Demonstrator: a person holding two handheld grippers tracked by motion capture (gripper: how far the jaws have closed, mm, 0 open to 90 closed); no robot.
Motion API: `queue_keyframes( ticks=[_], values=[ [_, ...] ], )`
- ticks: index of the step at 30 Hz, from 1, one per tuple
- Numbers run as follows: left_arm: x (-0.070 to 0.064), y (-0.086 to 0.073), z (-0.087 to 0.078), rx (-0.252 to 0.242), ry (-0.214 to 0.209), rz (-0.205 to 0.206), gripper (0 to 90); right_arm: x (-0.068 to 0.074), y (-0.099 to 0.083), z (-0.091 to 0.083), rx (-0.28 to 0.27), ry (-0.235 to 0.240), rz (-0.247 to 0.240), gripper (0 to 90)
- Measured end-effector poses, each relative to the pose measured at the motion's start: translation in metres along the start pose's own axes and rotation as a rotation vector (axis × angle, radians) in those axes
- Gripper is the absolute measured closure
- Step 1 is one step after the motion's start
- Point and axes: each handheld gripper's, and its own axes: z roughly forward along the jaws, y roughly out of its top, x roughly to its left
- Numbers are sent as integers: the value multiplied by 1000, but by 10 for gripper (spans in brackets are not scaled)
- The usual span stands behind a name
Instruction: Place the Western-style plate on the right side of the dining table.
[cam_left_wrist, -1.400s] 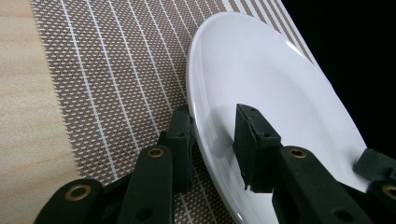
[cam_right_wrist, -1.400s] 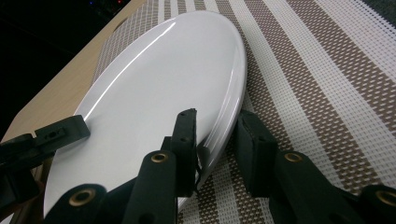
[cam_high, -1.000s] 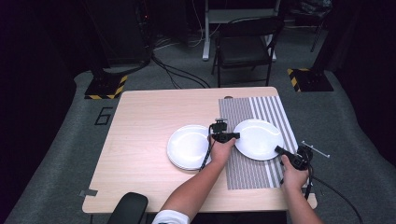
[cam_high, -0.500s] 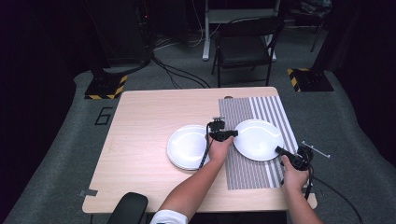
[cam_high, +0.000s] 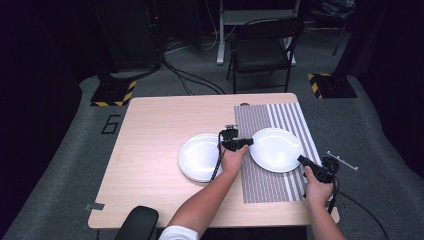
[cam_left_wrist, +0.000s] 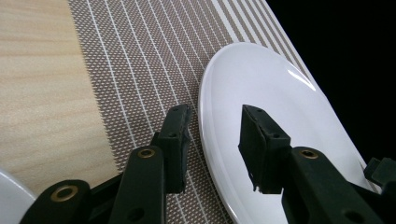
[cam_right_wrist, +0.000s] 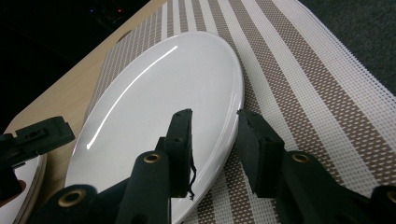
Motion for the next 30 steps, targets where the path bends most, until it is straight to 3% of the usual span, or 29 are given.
queue_keyframes(
  ticks=[3,9,17,21,24,30],
  values=[
    [1,2,-5,-1,-8,6,606,5,0,-4,-11,13,-18,643],
    [4,4,-16,-21,-15,20,579,18,-2,-5,-14,43,-101,636],
    [11,8,-31,-40,-9,37,574,35,-6,-5,12,65,-206,618],
    [14,9,-39,-52,-9,43,567,41,-6,-5,11,69,-234,613],
    [17,10,-47,-44,-8,74,563,44,-7,-5,19,82,-244,606],
    [20,13,-62,-59,-11,97,554,54,-10,-7,14,104,-288,599]
  ],
)
